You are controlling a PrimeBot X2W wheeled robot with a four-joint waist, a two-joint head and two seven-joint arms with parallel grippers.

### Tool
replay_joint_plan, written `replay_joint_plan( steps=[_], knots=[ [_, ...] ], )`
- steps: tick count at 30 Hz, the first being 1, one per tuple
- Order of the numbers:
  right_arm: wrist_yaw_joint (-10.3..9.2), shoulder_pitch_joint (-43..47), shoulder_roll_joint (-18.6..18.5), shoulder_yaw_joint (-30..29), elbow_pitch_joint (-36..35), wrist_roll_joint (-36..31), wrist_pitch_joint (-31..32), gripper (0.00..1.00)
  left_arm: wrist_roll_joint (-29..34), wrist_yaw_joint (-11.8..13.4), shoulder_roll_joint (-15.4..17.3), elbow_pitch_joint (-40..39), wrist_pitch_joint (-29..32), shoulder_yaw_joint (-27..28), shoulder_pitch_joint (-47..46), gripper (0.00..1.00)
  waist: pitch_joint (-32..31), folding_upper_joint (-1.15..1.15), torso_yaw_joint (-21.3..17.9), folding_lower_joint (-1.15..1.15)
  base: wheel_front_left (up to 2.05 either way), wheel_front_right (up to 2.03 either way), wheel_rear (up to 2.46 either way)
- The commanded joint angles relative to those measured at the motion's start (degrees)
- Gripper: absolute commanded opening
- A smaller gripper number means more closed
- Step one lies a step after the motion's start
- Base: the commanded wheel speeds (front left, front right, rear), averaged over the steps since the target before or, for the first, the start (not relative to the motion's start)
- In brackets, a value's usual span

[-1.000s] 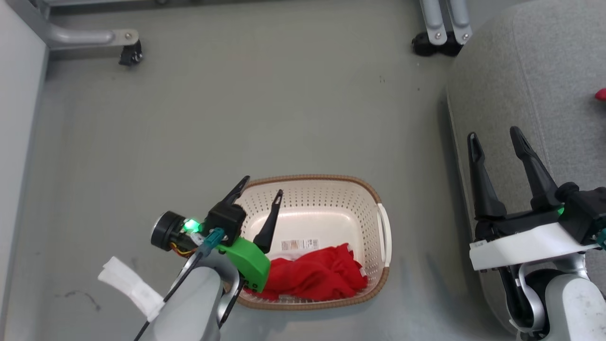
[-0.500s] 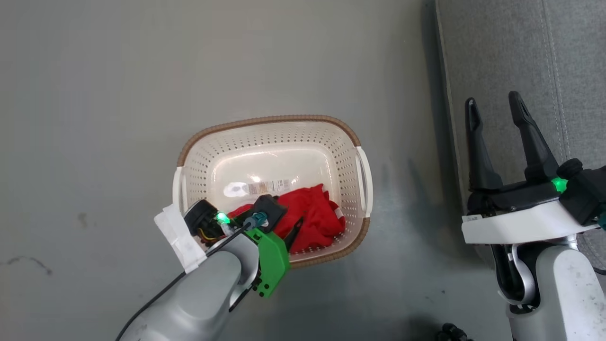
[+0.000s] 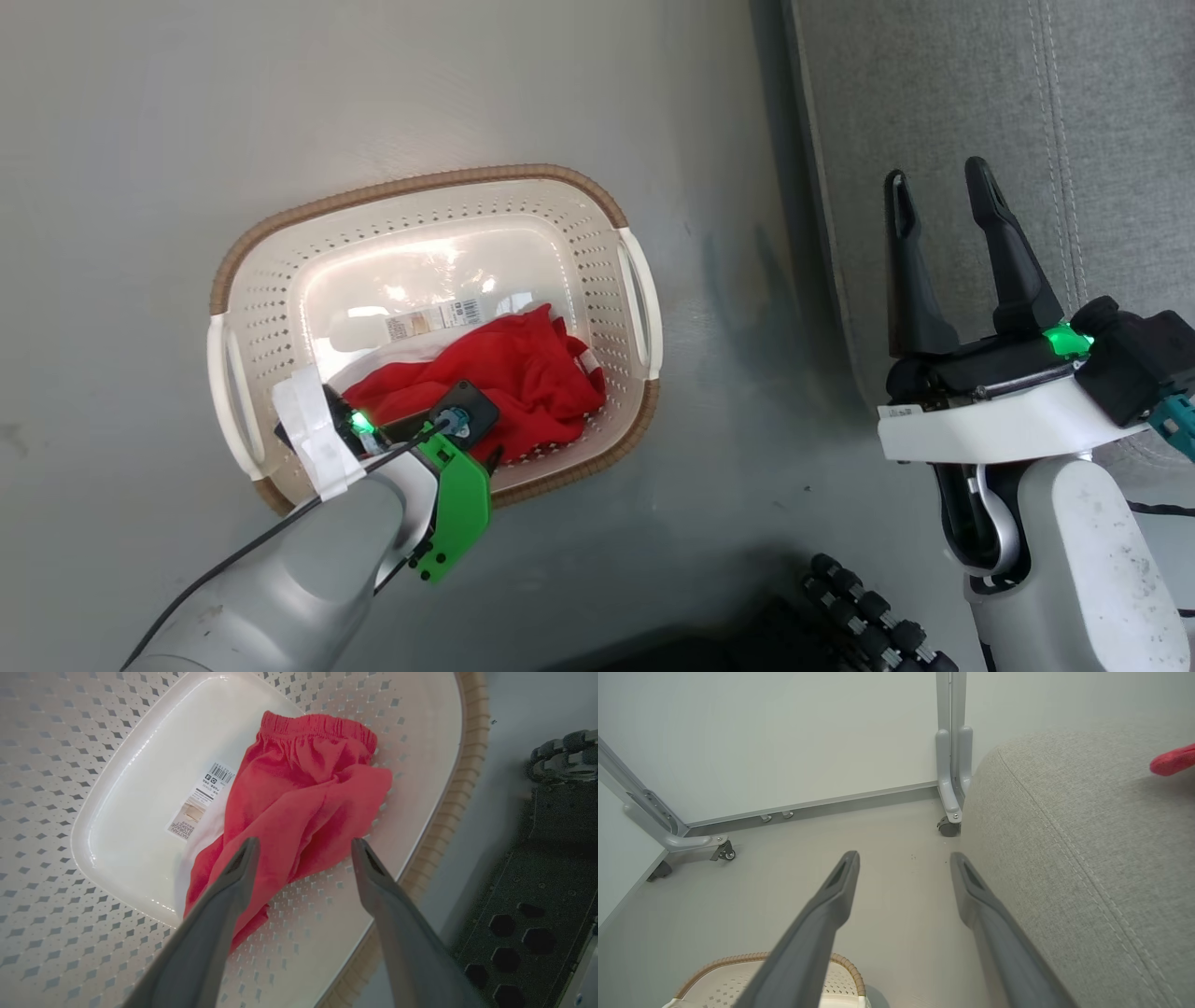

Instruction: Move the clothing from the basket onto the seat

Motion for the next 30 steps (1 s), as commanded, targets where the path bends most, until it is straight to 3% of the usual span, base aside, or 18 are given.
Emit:
replay_joint_plan(
  steps=[1, 19, 26, 27, 28, 29, 30],
  knots=[
    [-0.02, -1.15, 0.05, 0.33, 0.52, 0.66, -0.68, 1.0, -1.05, -0.16, 1.1, 0.35, 0.52, -0.85, -1.42, 1.0, 3.11, 0.0, -3.19, -0.01, 0.0, 0.0, 0.0],
    [-0.02, -3.63, 0.04, 4.04, 4.31, 4.36, -3.17, 1.0, -6.45, -0.16, 4.74, 5.99, 9.08, -5.33, -7.25, 1.0, 8.54, 0.0, -8.09, -0.01, 0.0, 0.0, 0.0],
    [-0.02, -4.46, 0.04, 5.09, 4.93, 5.34, -3.46, 1.0, -8.32, -0.16, 5.37, 8.26, 8.93, -5.2, -8.33, 1.0, 10.15, 0.0, -9.44, -0.01, 0.0, 0.0, 0.0],
    [-0.02, -4.48, 0.04, 5.19, 5.0, 5.42, -3.43, 1.0, -8.66, -0.16, 5.21, 8.62, 8.64, -5.06, -8.28, 0.82, 10.29, 0.0, -9.54, -0.01, 0.0, 0.0, 0.0],
    [-0.02, -4.5, 0.04, 5.26, 5.09, 5.46, -3.41, 1.0, -8.73, -0.16, 5.11, 8.77, 8.04, -5.08, -8.38, 0.27, 10.38, 0.0, -9.62, -0.01, 0.0, 0.0, 0.0],
    [-0.02, -4.58, 0.04, 5.29, 5.16, 5.56, -3.44, 1.0, -9.06, -0.16, 5.01, 9.06, 7.73, -5.07, -8.46, 0.0, 10.45, 0.0, -9.67, -0.01, 0.0, 0.0, 0.0],
    [-0.02, -4.62, 0.04, 5.27, 5.25, 5.59, -3.45, 1.0, -9.13, -0.16, 4.98, 9.38, 7.3, -5.08, -8.63, 0.0, 10.46, 0.0, -9.66, -0.01, 0.0, 0.0, 0.0]
  ],
)
